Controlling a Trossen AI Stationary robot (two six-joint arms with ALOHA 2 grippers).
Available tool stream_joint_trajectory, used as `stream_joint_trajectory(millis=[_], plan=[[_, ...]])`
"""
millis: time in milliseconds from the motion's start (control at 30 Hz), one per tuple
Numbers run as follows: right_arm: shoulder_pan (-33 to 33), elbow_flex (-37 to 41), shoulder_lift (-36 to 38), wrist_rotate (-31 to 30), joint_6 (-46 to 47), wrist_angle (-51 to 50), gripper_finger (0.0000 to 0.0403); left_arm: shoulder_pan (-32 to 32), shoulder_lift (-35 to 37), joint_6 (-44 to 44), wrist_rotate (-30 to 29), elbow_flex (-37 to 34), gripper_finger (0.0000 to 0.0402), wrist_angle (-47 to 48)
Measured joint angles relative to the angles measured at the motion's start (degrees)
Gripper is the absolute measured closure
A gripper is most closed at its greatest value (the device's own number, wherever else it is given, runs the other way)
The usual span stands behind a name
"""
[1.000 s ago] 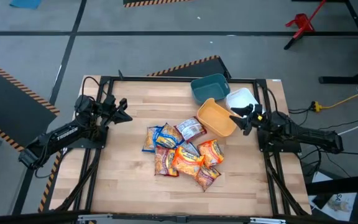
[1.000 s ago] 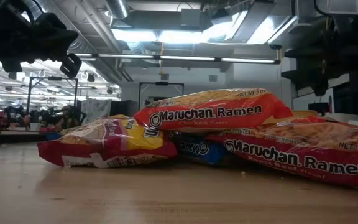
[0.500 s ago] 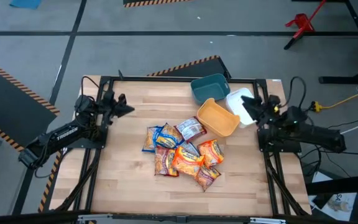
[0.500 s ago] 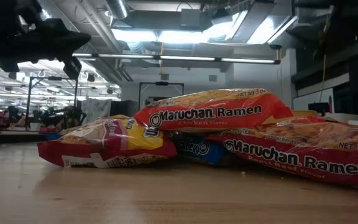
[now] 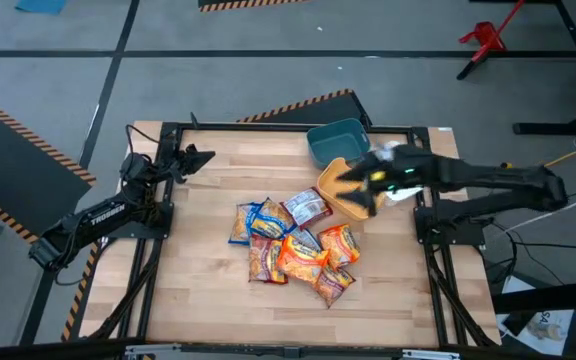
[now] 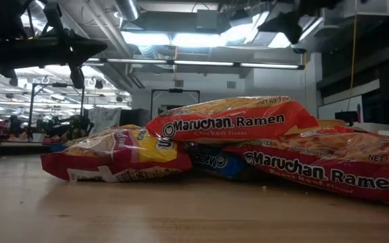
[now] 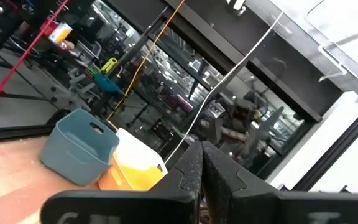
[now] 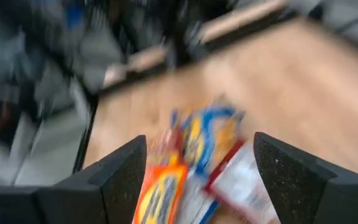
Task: Sort Maruchan noodles
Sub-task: Put the left orange noodle pack into the yellow bin
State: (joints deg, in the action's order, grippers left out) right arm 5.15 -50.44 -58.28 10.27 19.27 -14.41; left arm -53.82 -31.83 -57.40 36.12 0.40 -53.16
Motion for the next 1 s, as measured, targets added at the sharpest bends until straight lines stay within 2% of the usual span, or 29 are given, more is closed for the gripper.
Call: stream_joint_trajectory(millis=[200, 400, 533, 767, 1000], plan=[[-8.3, -13.6, -18.1, 1.8, -8.7, -15.6, 0.0123, 0.0, 0.0, -1.0, -0.8, 0.0, 0.0401, 0.0], [-12.4, -22.7, -30.7, 4.5, -9.6, -25.8, 0.0123, 0.0, 0.0, -0.5, -0.7, 0.0, 0.0401, 0.0], [-14.1, -24.1, -35.2, 7.3, -9.5, -26.1, 0.0123, 0.0, 0.0, -0.6, -0.7, 0.0, 0.0401, 0.0], [-14.5, -24.1, -40.5, 6.2, -9.0, -25.4, 0.012, 0.0, 0.0, -0.6, -0.7, 0.0, 0.0401, 0.0], [-14.6, -24.1, -45.4, 8.1, -4.6, -24.5, 0.0073, 0.0, 0.0, -0.6, -0.7, 0.0, 0.0401, 0.0]])
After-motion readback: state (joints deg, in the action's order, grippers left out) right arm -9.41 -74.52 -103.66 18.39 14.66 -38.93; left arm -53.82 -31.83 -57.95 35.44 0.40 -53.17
